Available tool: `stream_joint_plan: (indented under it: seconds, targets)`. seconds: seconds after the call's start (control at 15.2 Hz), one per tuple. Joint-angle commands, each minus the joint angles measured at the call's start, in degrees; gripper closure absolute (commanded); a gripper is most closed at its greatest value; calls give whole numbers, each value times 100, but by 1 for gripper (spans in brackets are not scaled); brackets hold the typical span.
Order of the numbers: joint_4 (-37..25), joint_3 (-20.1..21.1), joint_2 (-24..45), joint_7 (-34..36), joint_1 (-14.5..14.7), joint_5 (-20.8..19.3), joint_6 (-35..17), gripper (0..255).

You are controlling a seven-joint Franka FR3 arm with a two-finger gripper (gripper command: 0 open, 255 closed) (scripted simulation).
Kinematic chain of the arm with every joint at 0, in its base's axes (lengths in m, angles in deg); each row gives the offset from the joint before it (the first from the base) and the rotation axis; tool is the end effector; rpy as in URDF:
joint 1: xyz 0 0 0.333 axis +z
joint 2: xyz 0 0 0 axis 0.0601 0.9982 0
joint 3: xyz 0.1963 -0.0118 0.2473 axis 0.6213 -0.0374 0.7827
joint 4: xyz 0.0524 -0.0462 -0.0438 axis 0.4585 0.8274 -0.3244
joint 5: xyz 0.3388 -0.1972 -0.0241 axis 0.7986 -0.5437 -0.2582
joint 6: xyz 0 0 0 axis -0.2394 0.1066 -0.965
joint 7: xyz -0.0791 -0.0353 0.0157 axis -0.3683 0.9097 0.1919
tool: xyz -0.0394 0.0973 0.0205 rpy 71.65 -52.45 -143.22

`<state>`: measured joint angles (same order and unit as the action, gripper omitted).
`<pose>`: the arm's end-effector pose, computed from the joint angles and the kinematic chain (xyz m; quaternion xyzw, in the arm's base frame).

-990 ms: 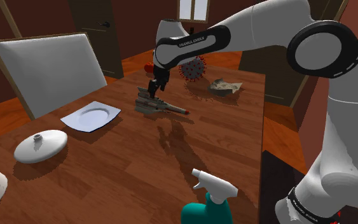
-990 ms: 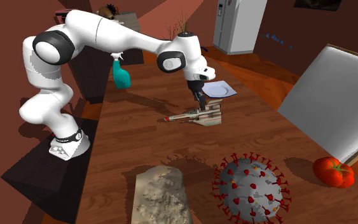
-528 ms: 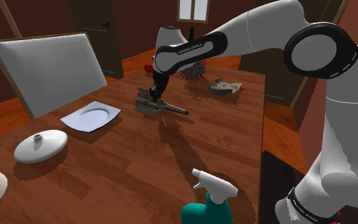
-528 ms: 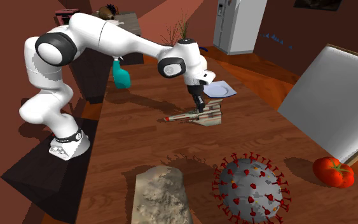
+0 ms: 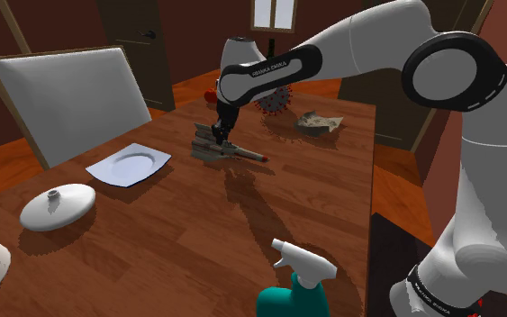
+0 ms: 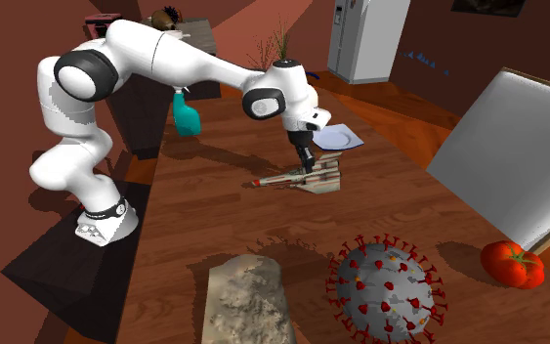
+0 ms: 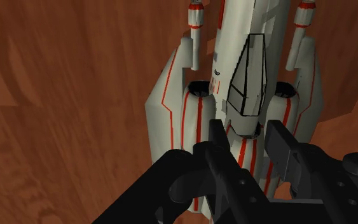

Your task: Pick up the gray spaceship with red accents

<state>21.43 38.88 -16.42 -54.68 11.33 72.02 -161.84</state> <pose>0.6666 0.1711 0.4247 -0.9666 -0.2258 -0.1195 0.0203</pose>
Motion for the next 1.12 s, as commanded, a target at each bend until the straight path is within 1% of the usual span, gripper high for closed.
stream_joint_plan:
  seconds: [0.0,0.92,1.06]
  targets:
    - [-44,1,-20,1,0,2,67,255]
    - [-856,16,-207,6,4,25,1064,255]
    - [-866,16,-208,6,4,25,1076,255]
